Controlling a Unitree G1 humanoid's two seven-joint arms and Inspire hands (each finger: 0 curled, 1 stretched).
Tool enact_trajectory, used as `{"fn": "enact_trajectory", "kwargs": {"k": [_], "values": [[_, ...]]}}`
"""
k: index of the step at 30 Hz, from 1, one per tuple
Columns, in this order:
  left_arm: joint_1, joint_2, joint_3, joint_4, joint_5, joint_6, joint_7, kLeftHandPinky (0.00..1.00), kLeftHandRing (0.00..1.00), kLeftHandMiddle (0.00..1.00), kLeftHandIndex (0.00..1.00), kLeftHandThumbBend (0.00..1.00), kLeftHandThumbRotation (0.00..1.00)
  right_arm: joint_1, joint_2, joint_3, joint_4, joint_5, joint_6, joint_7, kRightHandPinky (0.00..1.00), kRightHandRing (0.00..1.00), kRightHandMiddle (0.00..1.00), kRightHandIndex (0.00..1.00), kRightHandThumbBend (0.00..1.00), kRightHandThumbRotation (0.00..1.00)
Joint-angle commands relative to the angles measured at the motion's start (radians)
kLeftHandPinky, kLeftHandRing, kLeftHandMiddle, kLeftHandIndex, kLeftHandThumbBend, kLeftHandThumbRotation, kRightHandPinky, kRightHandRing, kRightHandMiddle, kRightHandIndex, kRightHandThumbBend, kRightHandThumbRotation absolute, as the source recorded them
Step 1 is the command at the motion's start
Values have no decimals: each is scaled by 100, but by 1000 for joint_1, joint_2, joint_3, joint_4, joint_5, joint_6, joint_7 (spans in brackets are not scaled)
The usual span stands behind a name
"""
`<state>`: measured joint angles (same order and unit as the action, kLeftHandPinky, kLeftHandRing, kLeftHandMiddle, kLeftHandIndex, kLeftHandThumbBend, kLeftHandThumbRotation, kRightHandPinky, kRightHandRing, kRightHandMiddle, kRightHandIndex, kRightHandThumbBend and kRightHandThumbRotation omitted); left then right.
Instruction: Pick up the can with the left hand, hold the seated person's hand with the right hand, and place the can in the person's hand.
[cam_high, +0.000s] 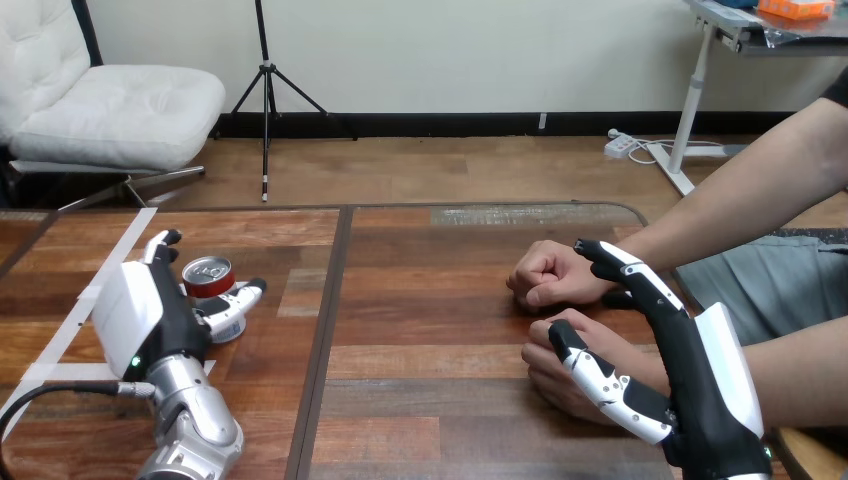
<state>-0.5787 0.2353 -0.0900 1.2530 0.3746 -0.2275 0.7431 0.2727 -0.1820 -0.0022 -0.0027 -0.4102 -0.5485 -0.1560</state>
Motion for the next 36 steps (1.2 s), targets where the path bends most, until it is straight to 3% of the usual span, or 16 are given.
{"fn": "enact_trajectory", "kwargs": {"k": [1,7,16,36], "values": [[-83,17,25,5,-22,-27,16,66,74,80,82,77,23,-19,-15,-11,-59,16,-16,0,74,84,86,83,46,46],[-91,9,52,8,-61,-40,1,65,74,79,81,78,22,-15,-23,-10,-60,26,-18,4,75,85,86,84,46,46],[-98,10,52,14,-66,-37,-3,65,74,79,81,78,22,-10,-29,-10,-64,30,-18,10,76,85,87,84,46,46],[-119,24,34,28,-36,37,-40,66,76,82,84,79,34,15,-35,-22,-96,10,-2,7,77,86,87,84,47,47]]}}
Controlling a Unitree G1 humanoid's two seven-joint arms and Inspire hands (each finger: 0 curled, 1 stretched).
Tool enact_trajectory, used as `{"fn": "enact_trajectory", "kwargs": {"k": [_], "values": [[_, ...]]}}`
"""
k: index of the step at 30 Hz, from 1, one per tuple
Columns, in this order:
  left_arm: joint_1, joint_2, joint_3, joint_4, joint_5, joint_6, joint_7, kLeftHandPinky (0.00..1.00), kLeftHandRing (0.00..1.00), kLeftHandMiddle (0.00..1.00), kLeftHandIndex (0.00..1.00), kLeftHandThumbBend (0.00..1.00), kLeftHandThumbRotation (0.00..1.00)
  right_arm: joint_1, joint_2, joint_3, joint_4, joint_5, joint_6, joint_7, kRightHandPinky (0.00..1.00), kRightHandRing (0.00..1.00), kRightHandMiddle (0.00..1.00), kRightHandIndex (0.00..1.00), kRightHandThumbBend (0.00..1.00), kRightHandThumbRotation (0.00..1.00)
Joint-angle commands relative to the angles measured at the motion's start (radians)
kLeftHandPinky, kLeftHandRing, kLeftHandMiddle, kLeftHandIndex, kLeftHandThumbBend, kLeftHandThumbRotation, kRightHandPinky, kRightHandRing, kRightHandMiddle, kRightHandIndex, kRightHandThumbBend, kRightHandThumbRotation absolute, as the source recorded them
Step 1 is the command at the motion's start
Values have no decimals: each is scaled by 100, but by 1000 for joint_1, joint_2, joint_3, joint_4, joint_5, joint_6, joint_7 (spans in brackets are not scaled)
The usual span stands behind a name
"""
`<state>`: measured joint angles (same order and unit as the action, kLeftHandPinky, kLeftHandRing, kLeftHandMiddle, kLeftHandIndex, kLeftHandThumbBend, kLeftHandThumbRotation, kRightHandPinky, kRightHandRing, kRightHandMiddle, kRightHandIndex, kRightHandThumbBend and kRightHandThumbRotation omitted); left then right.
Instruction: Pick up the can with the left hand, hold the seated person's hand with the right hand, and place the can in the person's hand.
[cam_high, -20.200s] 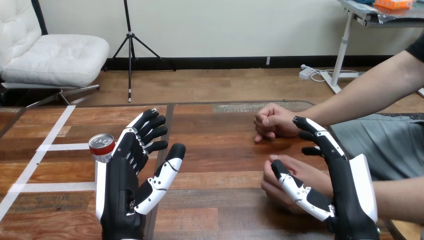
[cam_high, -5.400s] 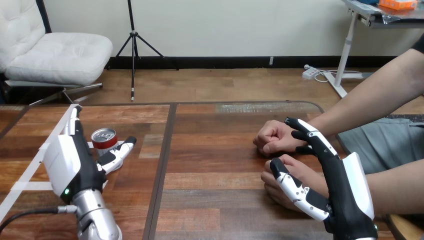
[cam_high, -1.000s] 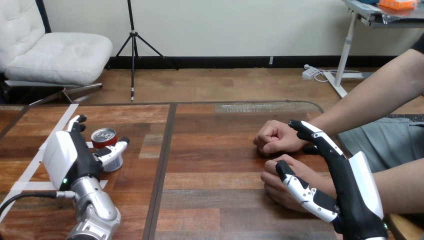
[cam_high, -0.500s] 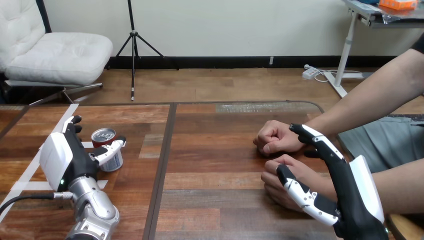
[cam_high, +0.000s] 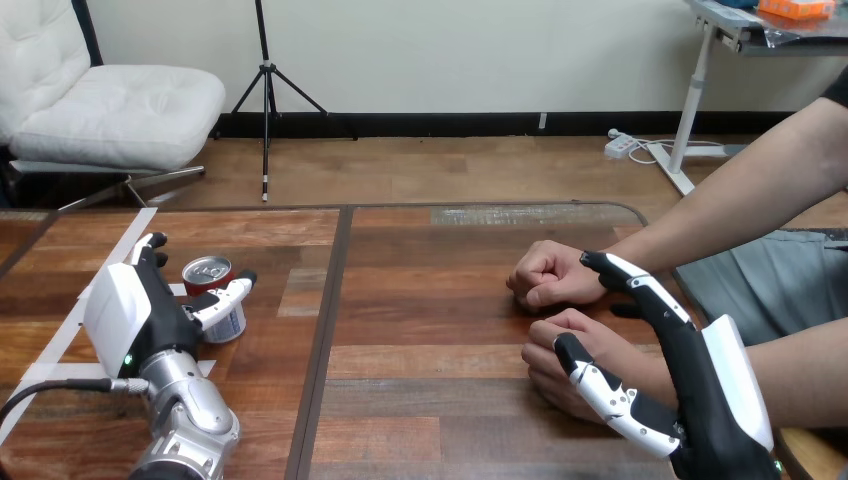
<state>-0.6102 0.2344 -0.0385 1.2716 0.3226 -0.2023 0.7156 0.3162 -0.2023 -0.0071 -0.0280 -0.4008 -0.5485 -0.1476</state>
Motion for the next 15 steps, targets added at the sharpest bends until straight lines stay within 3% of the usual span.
{"fn": "enact_trajectory", "kwargs": {"k": [1,15], "values": [[-87,26,-18,9,17,13,-13,67,76,82,84,79,35,-27,-14,-18,-73,1,-1,-1,77,86,87,84,47,47],[-91,32,-34,14,34,41,-49,70,79,85,86,83,39,-2,-15,-21,-107,-2,19,5,77,86,87,83,48,50]]}}
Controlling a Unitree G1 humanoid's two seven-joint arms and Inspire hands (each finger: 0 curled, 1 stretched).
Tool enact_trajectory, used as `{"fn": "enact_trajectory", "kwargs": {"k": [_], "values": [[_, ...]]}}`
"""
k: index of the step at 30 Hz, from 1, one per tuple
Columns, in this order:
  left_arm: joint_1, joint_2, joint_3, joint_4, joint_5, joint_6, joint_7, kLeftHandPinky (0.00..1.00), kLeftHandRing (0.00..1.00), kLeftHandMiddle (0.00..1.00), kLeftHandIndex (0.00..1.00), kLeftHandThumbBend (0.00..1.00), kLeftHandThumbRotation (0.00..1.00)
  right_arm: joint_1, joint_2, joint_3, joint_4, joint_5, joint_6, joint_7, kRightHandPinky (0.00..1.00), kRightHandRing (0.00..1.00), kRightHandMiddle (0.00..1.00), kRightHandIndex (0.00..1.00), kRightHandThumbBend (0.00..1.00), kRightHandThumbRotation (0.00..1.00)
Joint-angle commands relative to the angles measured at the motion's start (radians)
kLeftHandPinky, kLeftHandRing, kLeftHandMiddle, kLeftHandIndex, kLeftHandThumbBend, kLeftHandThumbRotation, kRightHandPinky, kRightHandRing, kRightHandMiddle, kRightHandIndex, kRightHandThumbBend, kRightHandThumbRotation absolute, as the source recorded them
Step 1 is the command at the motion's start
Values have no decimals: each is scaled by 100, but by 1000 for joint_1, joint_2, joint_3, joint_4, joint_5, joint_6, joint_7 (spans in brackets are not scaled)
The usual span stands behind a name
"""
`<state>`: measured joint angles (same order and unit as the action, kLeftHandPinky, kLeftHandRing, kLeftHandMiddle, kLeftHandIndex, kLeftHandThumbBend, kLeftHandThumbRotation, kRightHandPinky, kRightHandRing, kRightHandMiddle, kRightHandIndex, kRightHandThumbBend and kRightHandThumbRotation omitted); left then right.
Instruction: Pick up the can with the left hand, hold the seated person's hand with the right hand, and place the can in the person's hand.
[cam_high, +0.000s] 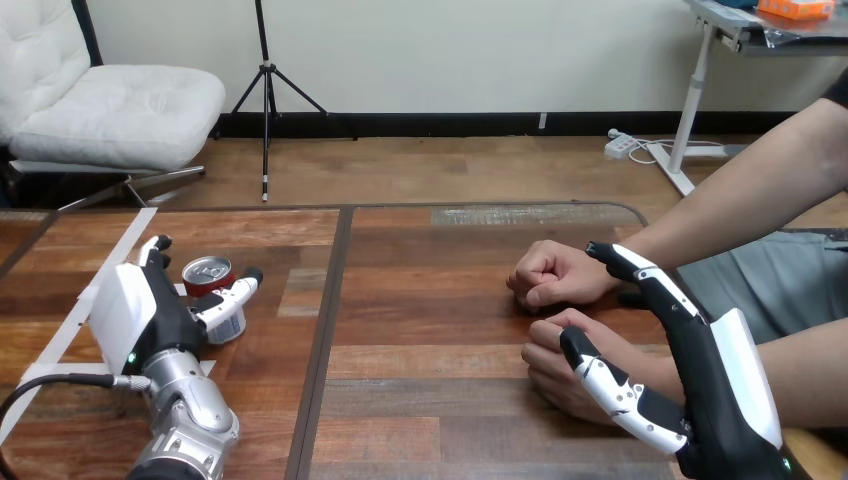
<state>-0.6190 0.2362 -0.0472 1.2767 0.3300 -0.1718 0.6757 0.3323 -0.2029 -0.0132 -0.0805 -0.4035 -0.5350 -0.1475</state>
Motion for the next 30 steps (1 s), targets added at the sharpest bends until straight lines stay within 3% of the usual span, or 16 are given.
{"fn": "enact_trajectory", "kwargs": {"k": [1,11,20,30], "values": [[-82,30,-27,9,27,13,-10,70,80,85,86,84,39,-17,-14,-14,-56,1,7,5,77,86,87,83,48,50],[-83,31,-56,12,52,20,-5,72,82,87,87,87,41,-9,-14,-14,-63,2,5,8,77,87,87,83,48,49],[-83,23,-52,13,52,11,11,70,79,84,85,88,40,-6,-17,-12,-60,13,-3,16,77,86,87,83,48,49],[-81,19,-55,12,50,-4,23,63,73,79,81,84,30,-2,-19,-13,-56,1,-11,13,78,86,87,84,47,48]]}}
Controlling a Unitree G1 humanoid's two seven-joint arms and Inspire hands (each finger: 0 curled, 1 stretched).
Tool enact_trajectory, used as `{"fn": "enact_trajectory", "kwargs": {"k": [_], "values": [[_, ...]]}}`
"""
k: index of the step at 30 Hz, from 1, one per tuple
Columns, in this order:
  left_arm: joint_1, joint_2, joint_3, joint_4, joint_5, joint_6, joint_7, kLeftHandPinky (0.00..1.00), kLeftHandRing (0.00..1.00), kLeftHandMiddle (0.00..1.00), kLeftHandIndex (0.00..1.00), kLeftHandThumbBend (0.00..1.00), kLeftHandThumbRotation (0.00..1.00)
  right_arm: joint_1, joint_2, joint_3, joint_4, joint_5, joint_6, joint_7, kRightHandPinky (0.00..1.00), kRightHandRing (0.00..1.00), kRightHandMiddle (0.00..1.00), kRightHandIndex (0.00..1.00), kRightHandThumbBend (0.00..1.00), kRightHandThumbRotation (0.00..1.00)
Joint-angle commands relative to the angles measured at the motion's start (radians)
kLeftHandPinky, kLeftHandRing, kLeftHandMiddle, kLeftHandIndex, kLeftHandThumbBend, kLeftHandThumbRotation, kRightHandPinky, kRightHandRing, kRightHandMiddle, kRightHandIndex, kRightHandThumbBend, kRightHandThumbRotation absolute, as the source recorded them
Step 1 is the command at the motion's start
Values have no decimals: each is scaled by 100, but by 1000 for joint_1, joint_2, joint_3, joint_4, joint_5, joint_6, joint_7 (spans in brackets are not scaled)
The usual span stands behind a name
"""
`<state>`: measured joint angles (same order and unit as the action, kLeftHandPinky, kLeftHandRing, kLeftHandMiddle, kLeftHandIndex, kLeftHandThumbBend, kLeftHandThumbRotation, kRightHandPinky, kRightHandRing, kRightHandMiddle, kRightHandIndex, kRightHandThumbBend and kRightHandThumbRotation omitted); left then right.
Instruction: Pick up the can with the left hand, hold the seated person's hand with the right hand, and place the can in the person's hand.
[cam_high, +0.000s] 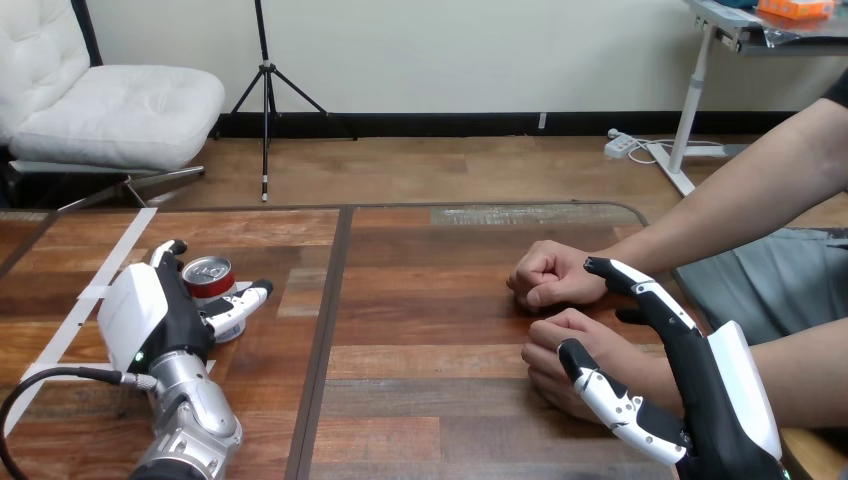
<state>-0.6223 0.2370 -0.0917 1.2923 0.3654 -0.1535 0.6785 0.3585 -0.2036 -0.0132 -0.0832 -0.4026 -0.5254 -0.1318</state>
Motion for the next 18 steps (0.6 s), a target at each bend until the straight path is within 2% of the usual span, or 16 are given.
{"fn": "enact_trajectory", "kwargs": {"k": [1,10,18], "values": [[-78,18,-12,-3,15,-22,20,63,73,79,80,84,29,-28,-18,-12,-54,0,-20,-3,78,86,87,84,47,47],[-81,19,-29,-1,23,-13,21,62,72,78,79,81,25,-28,-17,-8,-51,14,-22,5,79,87,87,84,47,47],[-86,16,-26,-3,18,-15,30,62,72,76,76,79,17,-29,-17,-6,-48,12,-25,6,79,87,87,84,47,46]]}}
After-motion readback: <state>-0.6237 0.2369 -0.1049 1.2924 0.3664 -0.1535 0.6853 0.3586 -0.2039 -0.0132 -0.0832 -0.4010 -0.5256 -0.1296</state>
